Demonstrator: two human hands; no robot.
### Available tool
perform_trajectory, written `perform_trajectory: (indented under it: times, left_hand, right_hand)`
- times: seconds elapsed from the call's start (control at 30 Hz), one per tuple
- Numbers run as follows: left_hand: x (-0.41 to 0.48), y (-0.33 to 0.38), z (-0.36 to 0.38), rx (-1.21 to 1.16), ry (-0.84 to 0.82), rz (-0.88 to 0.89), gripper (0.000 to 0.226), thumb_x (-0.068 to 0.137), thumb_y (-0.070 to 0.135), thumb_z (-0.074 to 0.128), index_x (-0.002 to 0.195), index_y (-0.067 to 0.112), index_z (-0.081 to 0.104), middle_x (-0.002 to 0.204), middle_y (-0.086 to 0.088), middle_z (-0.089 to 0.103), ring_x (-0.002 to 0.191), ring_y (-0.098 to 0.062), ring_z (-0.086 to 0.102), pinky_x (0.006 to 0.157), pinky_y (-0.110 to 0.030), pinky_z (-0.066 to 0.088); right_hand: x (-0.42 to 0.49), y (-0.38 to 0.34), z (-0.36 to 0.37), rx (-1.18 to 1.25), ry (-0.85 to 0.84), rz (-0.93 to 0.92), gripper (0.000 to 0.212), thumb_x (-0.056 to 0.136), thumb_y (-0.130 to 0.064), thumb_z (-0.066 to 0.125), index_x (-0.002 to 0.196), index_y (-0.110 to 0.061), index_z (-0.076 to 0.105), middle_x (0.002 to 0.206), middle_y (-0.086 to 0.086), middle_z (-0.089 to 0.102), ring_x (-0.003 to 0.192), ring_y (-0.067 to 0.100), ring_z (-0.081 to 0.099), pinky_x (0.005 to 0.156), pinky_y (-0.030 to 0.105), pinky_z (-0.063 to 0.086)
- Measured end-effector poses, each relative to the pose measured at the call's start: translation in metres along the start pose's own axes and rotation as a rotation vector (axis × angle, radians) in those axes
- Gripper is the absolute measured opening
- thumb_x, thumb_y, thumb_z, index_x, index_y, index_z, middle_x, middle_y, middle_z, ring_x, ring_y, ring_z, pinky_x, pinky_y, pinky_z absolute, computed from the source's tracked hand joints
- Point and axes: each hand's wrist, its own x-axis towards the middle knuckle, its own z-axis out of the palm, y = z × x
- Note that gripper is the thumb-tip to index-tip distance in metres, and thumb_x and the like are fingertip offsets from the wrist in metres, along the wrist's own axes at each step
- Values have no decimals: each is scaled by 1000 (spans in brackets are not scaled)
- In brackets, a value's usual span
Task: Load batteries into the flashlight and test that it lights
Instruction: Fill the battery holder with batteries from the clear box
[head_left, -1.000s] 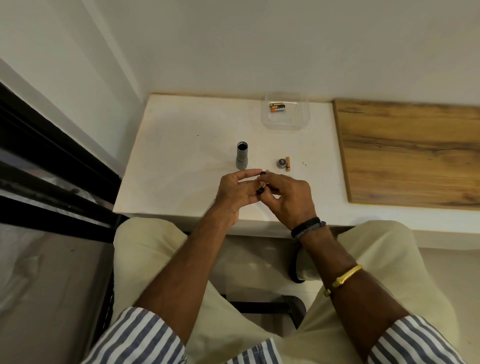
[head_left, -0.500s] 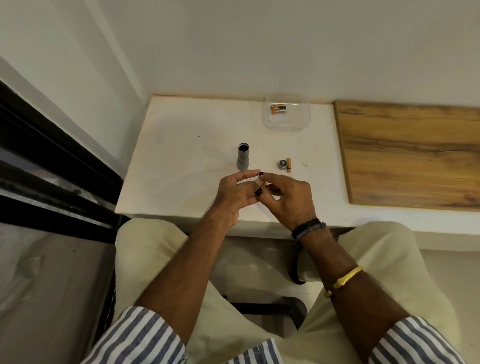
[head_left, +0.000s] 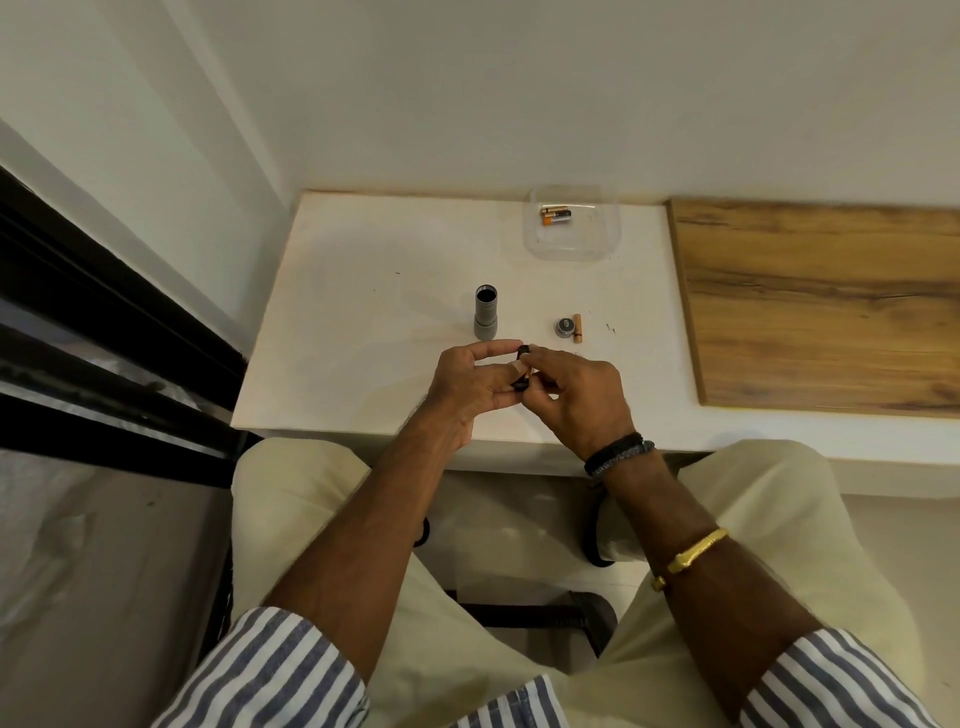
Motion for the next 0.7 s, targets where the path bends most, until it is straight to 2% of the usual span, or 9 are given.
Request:
perform_trajectory:
  times: [0.13, 0.2, 0.27, 0.33, 0.4, 0.47, 0.5, 0.6, 0.7]
  left_hand:
    - [-1, -2, -3, -59, 0, 10, 33, 90, 5, 73, 122, 9, 68, 111, -15, 75, 91, -28, 78, 76, -36, 65]
    - [-1, -5, -1, -111, -11, 18, 34, 92, 4, 71, 124, 11, 66, 112, -16, 75, 94, -27, 77, 80, -39, 64]
    - [-1, -8, 1, -159, -35, 32, 39, 94, 2, 67, 131, 13, 62, 117, -16, 74, 100, -27, 76, 81, -39, 64]
    - [0, -10, 2, -167, -62, 54, 41, 96, 0, 63, 134, 13, 60, 121, -15, 72, 106, -27, 74, 86, -41, 62]
    - [1, -12, 3, -170, -93, 74, 38, 96, -3, 61, 131, 12, 62, 121, -14, 72, 109, -28, 73, 90, -44, 61]
    - [1, -12, 4, -159, -118, 91, 36, 95, -3, 63, 128, 12, 65, 117, -11, 74, 108, -29, 73, 89, -44, 61]
    - [1, -12, 4, -151, -126, 100, 35, 94, -3, 65, 125, 13, 67, 114, -10, 75, 107, -30, 74, 87, -43, 62]
    - [-2, -12, 5, -136, -129, 128, 32, 93, -3, 67, 116, 19, 71, 110, -6, 77, 105, -30, 74, 83, -39, 62]
    - [-2, -11, 5, -111, -115, 155, 34, 93, -3, 67, 115, 22, 73, 110, -2, 77, 105, -28, 74, 85, -40, 62]
  right_hand:
    - [1, 0, 4, 44, 3, 56, 26, 89, -16, 72, 113, -8, 77, 107, 9, 79, 83, 24, 76, 79, 39, 64]
    - [1, 4, 5, 176, 20, 175, 30, 88, -19, 74, 117, -12, 75, 110, 4, 78, 86, 15, 76, 82, 28, 62]
    - [2, 7, 5, 333, 61, 348, 32, 87, -21, 76, 118, -16, 74, 103, -6, 76, 85, 1, 72, 80, 13, 58]
    - [4, 8, 6, 399, 96, 466, 29, 87, -21, 75, 116, -18, 75, 99, -13, 71, 84, -8, 67, 77, 5, 54]
    - [6, 9, 6, 454, 106, 551, 25, 89, -23, 74, 114, -20, 76, 106, -10, 73, 88, -3, 68, 77, 9, 54]
    - [9, 9, 4, 611, 72, 667, 22, 90, -24, 73, 111, -23, 77, 107, -4, 76, 94, 11, 71, 77, 26, 59]
    - [10, 9, 3, 694, 44, 716, 19, 91, -23, 71, 109, -24, 77, 103, -2, 77, 95, 15, 72, 73, 30, 59]
    - [13, 6, -1, 836, -6, 794, 15, 92, -20, 69, 103, -26, 77, 98, 4, 76, 93, 15, 70, 67, 31, 55]
    - [13, 3, -2, 940, -34, 852, 14, 91, -19, 69, 103, -22, 76, 97, 3, 75, 90, 10, 69, 65, 29, 56]
